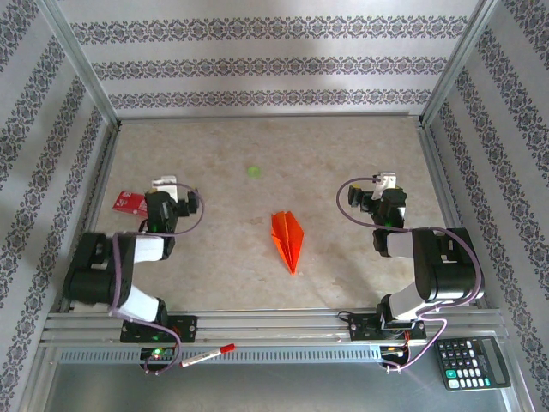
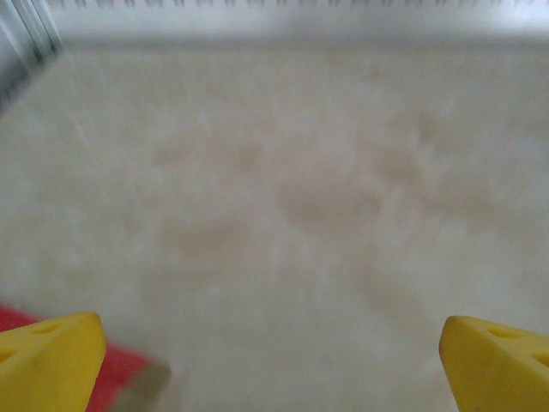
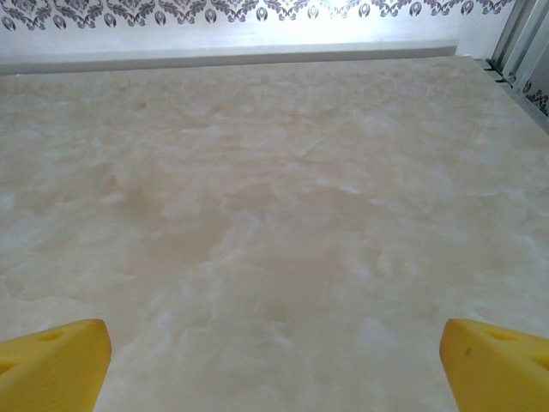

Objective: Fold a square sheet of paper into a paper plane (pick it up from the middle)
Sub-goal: Reset both arms

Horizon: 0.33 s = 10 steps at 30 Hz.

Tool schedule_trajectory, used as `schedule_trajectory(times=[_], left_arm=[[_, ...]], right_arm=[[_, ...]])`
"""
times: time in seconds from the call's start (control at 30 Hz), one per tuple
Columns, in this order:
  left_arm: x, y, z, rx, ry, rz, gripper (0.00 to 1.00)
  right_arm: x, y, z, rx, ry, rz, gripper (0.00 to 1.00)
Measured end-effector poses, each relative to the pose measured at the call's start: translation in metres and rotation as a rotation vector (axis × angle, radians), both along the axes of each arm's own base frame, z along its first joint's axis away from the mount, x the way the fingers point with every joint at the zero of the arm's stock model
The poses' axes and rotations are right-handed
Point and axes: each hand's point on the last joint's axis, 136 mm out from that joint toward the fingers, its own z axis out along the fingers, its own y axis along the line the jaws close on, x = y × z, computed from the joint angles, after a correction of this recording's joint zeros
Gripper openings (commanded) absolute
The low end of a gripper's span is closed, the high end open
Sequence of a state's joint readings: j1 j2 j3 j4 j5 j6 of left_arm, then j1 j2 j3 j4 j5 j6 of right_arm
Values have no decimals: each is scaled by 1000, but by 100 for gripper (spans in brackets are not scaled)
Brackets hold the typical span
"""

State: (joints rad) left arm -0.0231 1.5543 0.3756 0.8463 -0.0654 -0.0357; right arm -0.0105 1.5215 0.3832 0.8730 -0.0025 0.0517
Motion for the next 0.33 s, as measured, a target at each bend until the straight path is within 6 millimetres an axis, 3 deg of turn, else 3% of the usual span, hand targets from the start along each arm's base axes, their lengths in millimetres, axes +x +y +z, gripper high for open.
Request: schedule_trajectory(times=[0.07,0.1,0.33], left_arm=[[-11,1,-30,0,87,-5,100],[-13,1,-33,-1,95,-10,100],[4,-3,-8,-10,5,-36,100]], right_arm=[[0,0,0,0,0,0,98],[0,0,0,0,0,0,98],[0,1,0,-7,0,4,98]])
